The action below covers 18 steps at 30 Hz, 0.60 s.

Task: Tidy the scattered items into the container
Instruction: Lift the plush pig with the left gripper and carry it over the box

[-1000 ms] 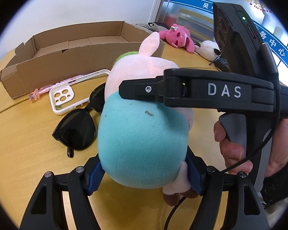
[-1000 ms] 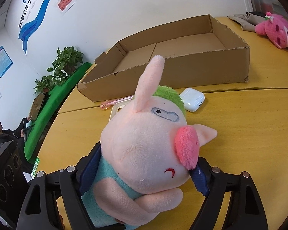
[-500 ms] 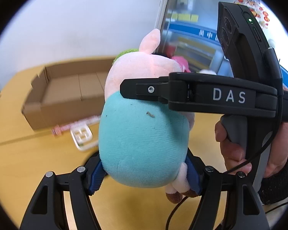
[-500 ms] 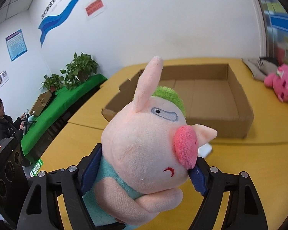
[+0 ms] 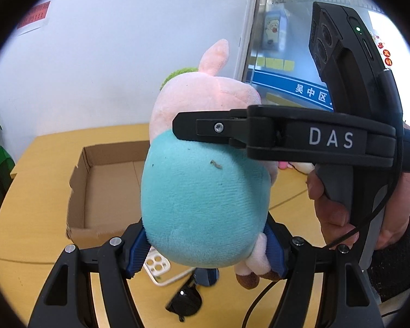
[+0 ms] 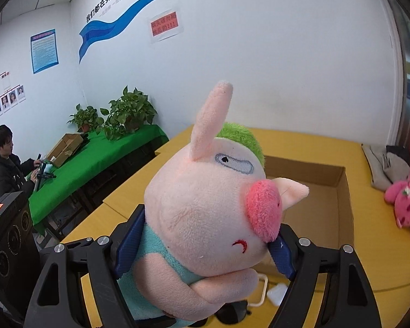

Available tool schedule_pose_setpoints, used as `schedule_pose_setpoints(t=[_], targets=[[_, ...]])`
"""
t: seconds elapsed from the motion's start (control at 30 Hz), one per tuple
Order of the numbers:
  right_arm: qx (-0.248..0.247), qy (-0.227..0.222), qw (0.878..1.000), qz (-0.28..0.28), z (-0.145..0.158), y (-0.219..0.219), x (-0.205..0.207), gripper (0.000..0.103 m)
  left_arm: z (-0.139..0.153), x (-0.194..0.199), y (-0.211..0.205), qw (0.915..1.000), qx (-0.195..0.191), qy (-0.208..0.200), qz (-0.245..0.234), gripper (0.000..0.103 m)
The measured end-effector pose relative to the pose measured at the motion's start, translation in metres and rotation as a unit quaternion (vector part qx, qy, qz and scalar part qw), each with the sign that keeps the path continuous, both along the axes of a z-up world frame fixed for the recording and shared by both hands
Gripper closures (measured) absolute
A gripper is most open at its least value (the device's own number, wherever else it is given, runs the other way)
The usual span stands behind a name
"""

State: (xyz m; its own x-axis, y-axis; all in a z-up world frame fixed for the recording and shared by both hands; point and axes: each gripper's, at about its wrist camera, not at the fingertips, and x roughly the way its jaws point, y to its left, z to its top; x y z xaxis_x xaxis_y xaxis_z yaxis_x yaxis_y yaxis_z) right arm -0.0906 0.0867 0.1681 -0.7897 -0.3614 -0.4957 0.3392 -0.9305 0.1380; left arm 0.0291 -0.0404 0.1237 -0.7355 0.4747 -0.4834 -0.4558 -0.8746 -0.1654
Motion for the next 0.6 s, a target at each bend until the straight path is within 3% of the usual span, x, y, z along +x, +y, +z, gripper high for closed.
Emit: schedule_pose_setpoints(t=[0.4, 0.6], targets=[[0.008, 0.006, 0.999, 0.046, 0.059, -0.019, -0.103, 0.018, 0.050, -0.091, -0.029, 0.9991, 0.002, 0.027, 0.033, 0.032], [-0.002, -0.012, 0.998, 0.064, 0.062, -0.025, -0.169, 0.018, 0.050, -0.145, -0.043, 0.9987, -0.006, 0.012, 0.048, 0.032]])
